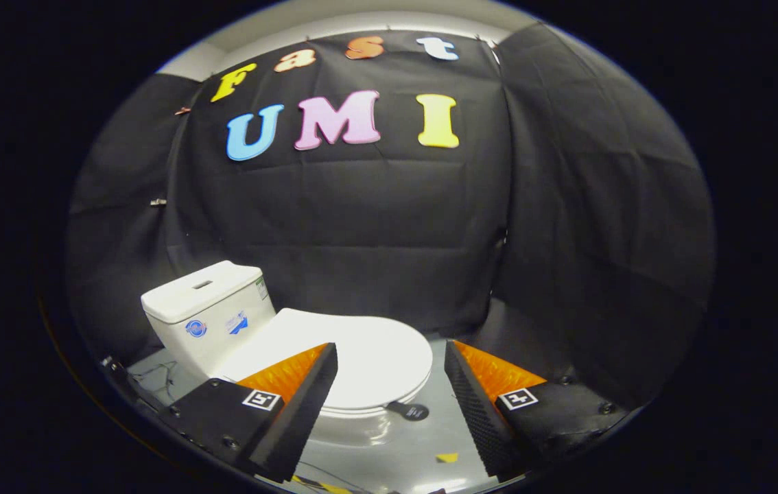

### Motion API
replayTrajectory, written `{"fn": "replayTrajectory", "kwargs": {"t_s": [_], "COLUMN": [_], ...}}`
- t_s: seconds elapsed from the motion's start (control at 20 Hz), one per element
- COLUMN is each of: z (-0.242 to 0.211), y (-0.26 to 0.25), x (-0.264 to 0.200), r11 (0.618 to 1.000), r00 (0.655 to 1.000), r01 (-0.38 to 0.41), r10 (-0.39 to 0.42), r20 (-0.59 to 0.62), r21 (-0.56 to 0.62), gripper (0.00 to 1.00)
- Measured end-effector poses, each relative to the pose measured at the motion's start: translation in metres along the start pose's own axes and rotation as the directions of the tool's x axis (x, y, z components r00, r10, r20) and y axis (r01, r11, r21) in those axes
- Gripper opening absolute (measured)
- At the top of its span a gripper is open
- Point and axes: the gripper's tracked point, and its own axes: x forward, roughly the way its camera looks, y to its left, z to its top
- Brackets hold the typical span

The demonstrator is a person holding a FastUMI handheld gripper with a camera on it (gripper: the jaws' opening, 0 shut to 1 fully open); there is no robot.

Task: Open the toilet lid.

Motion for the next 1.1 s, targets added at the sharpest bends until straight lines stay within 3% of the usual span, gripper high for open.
{"fn": "replayTrajectory", "kwargs": {"t_s": [0.1,0.25,0.5,0.75,0.9,1.0,1.05,1.1], "z": [-0.028,-0.083,-0.157,-0.182,-0.187,-0.203,-0.201,-0.193], "y": [-0.012,-0.047,-0.079,-0.082,-0.075,-0.062,-0.064,-0.068], "x": [0.017,0.044,0.077,0.1,0.12,0.116,0.125,0.123], "r11": [0.989,0.932,0.763,0.637,0.549,0.565,0.552,0.548], "r00": [0.996,0.975,0.927,0.909,0.912,0.887,0.895,0.896], "r01": [-0.021,0.043,0.137,0.16,0.157,0.147,0.133,0.111], "r10": [0.034,0.038,0.126,0.202,0.238,0.288,0.29,0.306], "r20": [-0.082,-0.218,-0.354,-0.364,-0.334,-0.361,-0.34,-0.322], "r21": [0.15,0.359,0.632,0.754,0.821,0.812,0.823,0.829], "gripper": [1.0,0.99,1.0,0.95,0.7,0.54,0.28,0.31]}}
